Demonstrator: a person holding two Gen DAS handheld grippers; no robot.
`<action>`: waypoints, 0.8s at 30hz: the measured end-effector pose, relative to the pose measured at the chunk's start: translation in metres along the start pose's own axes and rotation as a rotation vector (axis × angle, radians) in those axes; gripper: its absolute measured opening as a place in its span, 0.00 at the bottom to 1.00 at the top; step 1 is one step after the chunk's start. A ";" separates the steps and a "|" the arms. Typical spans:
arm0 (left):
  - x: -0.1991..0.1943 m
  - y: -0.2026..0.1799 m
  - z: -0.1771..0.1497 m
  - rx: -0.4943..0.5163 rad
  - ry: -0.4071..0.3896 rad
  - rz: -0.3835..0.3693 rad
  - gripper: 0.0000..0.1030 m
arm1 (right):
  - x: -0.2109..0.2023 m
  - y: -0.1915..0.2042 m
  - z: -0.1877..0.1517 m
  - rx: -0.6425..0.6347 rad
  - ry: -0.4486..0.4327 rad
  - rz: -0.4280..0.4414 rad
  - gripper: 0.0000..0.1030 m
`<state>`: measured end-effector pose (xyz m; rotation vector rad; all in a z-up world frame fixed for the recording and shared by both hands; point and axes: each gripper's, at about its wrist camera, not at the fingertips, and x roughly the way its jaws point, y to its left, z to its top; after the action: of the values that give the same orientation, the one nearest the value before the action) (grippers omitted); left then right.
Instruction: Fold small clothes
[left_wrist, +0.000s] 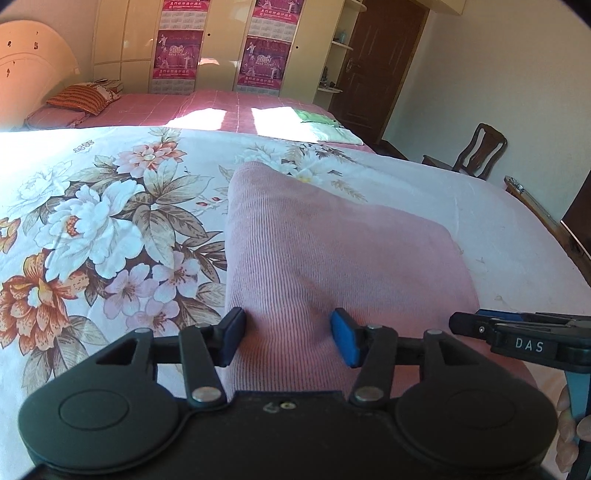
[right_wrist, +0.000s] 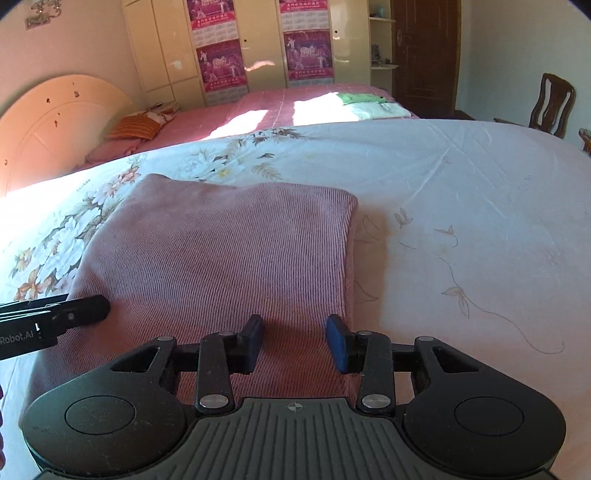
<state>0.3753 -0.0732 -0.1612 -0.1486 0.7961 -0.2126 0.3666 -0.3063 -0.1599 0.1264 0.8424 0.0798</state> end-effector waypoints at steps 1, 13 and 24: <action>-0.001 0.000 0.001 -0.009 0.005 0.006 0.57 | -0.001 -0.001 0.000 0.004 0.001 0.008 0.37; -0.009 0.010 0.010 -0.064 0.024 0.028 0.68 | -0.014 -0.025 0.011 0.061 -0.008 0.059 0.78; 0.024 0.026 0.002 -0.161 0.117 -0.139 0.74 | 0.016 -0.053 0.012 0.173 0.079 0.186 0.77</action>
<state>0.3961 -0.0537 -0.1821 -0.3466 0.9203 -0.2909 0.3868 -0.3581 -0.1714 0.3658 0.9150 0.1876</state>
